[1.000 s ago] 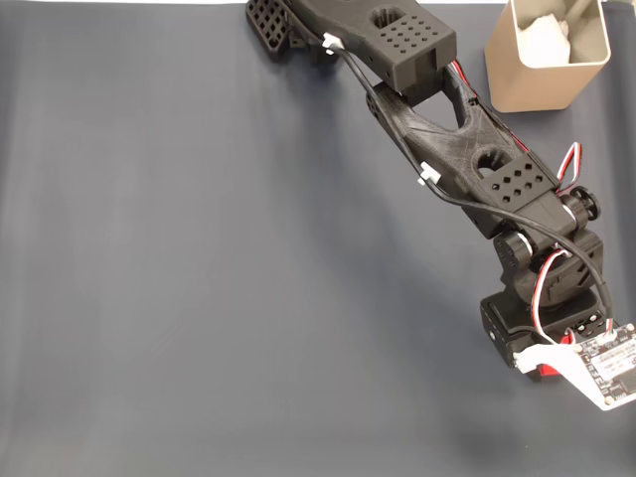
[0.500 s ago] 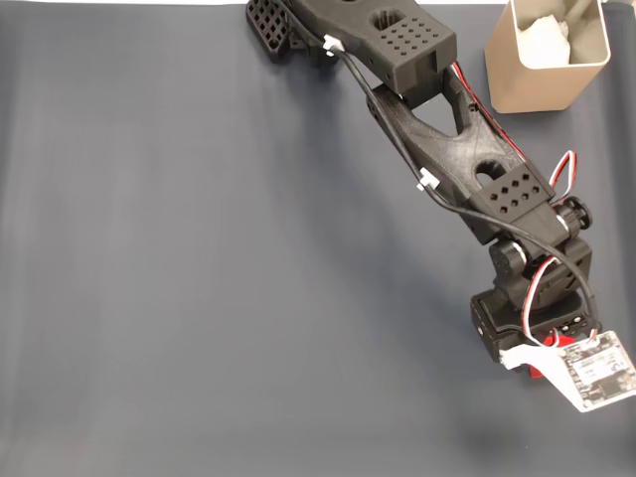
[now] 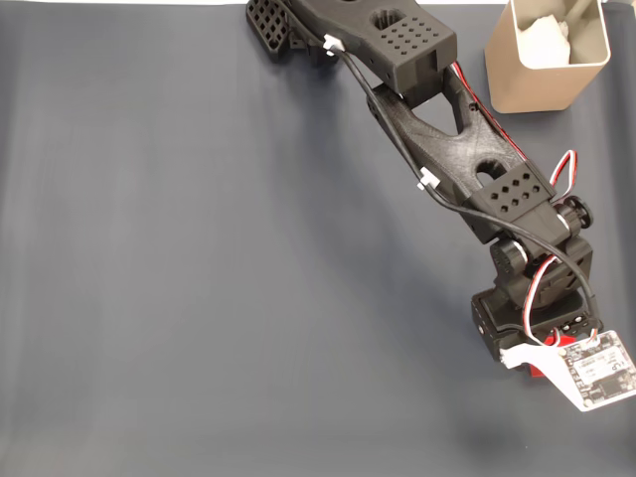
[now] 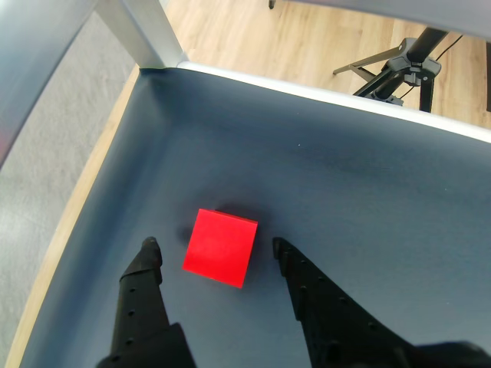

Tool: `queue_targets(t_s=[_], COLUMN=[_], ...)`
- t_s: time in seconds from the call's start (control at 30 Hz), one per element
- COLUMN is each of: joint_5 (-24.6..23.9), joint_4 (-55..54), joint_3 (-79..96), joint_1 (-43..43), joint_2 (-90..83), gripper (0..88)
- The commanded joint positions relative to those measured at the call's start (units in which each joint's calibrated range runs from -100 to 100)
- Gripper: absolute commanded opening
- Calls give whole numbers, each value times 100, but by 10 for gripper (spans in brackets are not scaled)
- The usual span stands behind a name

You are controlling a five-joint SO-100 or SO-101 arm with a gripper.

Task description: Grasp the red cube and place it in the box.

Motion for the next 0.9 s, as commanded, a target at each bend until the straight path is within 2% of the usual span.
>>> queue_targets(t_s=[0.0,0.87], joint_5=[-10,239], joint_4=[-22,-227], joint_3=[-95,-122], joint_1=[-83,-275], joint_2=[-450,-554], gripper=[335,333])
